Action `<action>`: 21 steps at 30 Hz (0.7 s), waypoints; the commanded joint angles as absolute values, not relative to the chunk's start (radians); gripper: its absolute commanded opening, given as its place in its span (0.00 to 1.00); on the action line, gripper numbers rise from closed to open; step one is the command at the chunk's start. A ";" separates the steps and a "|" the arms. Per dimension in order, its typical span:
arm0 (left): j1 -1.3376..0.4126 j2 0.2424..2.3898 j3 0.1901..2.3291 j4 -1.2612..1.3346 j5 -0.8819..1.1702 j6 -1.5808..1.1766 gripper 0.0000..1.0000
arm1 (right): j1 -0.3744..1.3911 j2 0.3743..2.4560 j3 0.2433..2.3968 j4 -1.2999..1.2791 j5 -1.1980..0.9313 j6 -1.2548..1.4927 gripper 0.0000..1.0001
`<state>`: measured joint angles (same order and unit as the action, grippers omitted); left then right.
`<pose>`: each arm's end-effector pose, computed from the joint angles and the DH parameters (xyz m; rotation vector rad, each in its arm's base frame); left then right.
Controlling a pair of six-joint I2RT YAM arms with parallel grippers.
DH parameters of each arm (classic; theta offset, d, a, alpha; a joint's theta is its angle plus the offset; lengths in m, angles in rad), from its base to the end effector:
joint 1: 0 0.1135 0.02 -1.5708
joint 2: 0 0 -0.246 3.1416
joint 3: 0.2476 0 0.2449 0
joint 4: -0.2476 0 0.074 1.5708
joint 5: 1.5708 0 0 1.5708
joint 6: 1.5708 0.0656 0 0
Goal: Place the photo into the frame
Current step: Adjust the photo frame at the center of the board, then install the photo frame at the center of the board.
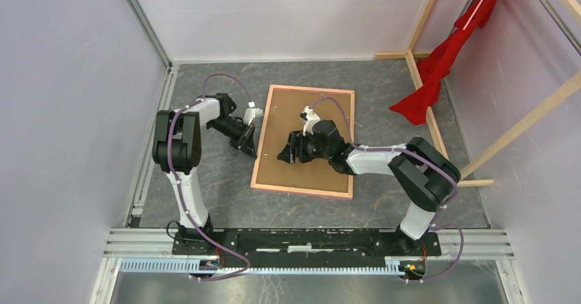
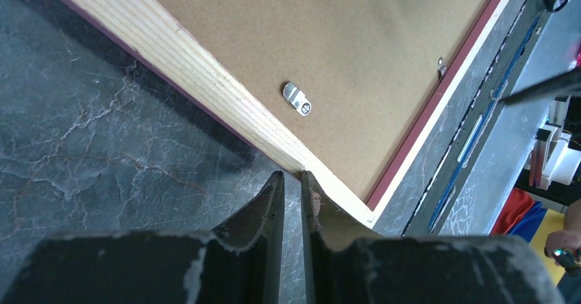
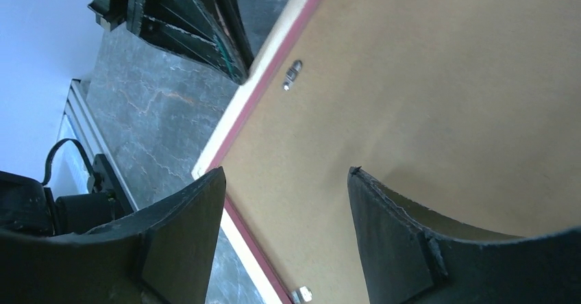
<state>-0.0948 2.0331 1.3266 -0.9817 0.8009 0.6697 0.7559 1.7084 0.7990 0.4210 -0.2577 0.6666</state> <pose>0.3293 -0.0786 0.1064 0.9746 2.6100 -1.1771 0.2565 0.2648 0.1422 -0.2742 2.2294 1.0985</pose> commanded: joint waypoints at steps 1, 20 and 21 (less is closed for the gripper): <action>-0.095 2.049 1.333 -0.946 0.805 0.649 0.20 | 0.780 1.797 0.902 0.544 -0.325 0.696 0.72; -0.096 2.032 1.322 -0.920 0.762 0.629 0.11 | 0.813 2.047 1.121 0.447 -0.380 0.651 0.66; -0.096 2.032 1.324 -0.920 0.760 0.628 0.11 | 0.813 2.053 1.127 0.443 -0.380 0.647 0.66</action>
<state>-0.0937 2.0354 1.3262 -0.9817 0.8093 0.6403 0.8051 2.0254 1.0779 0.4530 -0.3714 0.6792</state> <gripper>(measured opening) 0.123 0.665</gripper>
